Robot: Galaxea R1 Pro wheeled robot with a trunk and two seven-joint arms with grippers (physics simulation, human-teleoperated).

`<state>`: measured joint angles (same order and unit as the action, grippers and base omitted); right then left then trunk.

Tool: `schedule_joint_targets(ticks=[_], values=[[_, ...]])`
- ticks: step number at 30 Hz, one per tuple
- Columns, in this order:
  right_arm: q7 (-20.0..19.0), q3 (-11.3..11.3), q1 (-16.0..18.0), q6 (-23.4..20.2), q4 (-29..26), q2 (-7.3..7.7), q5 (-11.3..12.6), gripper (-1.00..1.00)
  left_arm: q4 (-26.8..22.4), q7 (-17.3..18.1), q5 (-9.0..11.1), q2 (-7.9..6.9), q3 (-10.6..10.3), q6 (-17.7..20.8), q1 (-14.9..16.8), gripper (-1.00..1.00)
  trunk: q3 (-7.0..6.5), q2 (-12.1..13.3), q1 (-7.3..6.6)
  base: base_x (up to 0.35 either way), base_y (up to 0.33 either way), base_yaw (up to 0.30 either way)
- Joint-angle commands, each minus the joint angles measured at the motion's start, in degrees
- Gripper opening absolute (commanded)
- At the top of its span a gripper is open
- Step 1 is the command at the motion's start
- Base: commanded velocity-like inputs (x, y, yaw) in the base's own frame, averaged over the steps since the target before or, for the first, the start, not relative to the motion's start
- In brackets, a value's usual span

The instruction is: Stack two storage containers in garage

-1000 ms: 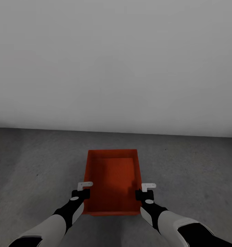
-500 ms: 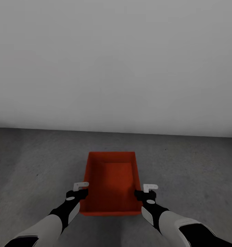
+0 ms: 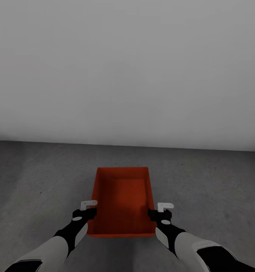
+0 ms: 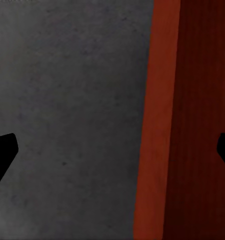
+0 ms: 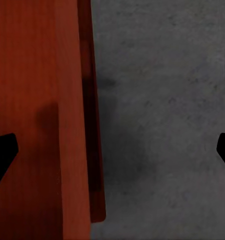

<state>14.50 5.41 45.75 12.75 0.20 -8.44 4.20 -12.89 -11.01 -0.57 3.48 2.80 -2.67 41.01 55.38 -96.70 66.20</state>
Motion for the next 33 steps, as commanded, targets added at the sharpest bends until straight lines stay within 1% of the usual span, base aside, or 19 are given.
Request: schedule_joint_targets(ticks=[1, 19, 33], values=[[0.18, 0.48, 0.04, 0.18, 0.06, -0.03, 0.44, 1.0, 0.06, -0.07, -0.05, 0.03, 0.28, -0.22, 0.03, 1.0, 0.04, -0.02, 0.0, 0.0, 0.0, 0.0], [0.25, 0.48, 0.04, 0.25, 0.06, -0.08, 0.41, 1.0, 0.01, -0.16, -0.04, 0.19, 0.28, -0.23, 0.03, 1.0, 0.04, -0.02, 0.0, 0.0, 0.0, 0.0], [0.26, 0.48, 0.04, 0.26, 0.06, -0.05, 0.45, 1.0, -0.03, 0.02, 0.04, 0.21, 0.28, -0.23, 0.03, 1.0, -2.48, 5.6, -3.08, 0.0, 0.0, 0.0]])
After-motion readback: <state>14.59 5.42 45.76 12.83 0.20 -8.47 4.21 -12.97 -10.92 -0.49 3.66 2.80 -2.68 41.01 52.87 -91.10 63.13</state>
